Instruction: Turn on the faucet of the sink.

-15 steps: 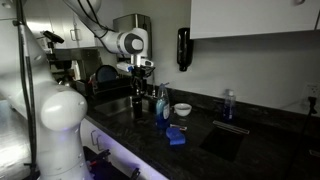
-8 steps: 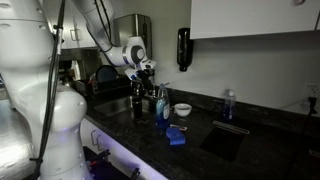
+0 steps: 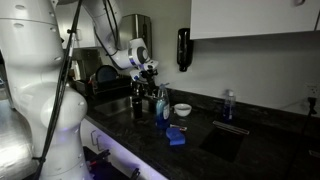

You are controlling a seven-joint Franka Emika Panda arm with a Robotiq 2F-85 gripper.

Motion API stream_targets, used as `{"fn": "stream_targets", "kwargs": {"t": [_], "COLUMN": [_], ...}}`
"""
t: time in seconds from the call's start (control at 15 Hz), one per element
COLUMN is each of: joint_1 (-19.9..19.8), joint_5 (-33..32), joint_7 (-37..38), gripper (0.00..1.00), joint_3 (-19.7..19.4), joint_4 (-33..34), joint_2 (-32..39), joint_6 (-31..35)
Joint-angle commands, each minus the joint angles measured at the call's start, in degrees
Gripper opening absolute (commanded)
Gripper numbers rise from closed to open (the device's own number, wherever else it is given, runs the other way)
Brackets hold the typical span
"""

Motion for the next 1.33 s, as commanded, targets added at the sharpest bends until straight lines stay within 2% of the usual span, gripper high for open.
{"fn": "stream_targets", "kwargs": {"t": [0.0,0.4,0.6,0.87,1.27], "joint_1": [1.05,1.86,3.92,7.70,10.52], "joint_5": [-2.35,-11.08,-11.61,-10.70,-8.43], "joint_7": [5.62,31.52,38.95,44.10,41.67], "gripper": [1.00,1.00,1.00,1.00,1.00], "joint_3": [-1.90,-4.81,-6.49,-9.39,-12.63], "joint_4": [0.99,6.77,11.32,18.84,29.66], "joint_2": [0.73,7.16,12.04,18.60,26.07], "joint_6": [-1.40,-1.13,-0.64,-0.38,0.17]}}
